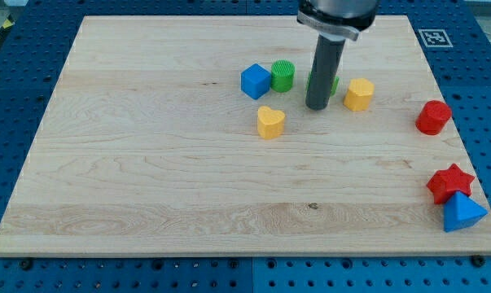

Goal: Push the green star towards the yellow hexagon

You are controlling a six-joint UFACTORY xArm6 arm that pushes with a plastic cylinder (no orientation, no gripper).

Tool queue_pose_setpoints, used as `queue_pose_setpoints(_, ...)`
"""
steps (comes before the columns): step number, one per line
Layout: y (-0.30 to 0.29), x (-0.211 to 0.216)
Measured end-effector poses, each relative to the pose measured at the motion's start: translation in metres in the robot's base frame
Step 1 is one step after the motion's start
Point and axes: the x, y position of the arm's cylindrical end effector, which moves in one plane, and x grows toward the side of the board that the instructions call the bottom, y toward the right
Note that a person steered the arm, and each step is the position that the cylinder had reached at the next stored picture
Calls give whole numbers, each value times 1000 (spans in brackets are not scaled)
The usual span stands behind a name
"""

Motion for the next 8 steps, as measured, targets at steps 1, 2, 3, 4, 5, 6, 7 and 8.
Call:
queue_pose_setpoints(1, 47, -9)
queue_pose_setpoints(2, 111, -4)
queue_pose_setpoints(3, 117, -2)
queue_pose_setpoints(4, 84, -2)
queue_pose_setpoints(5, 51, -1)
queue_pose_setpoints(6, 9, -4)
queue_pose_setpoints(7, -21, -26)
queue_pose_setpoints(8, 2, -60)
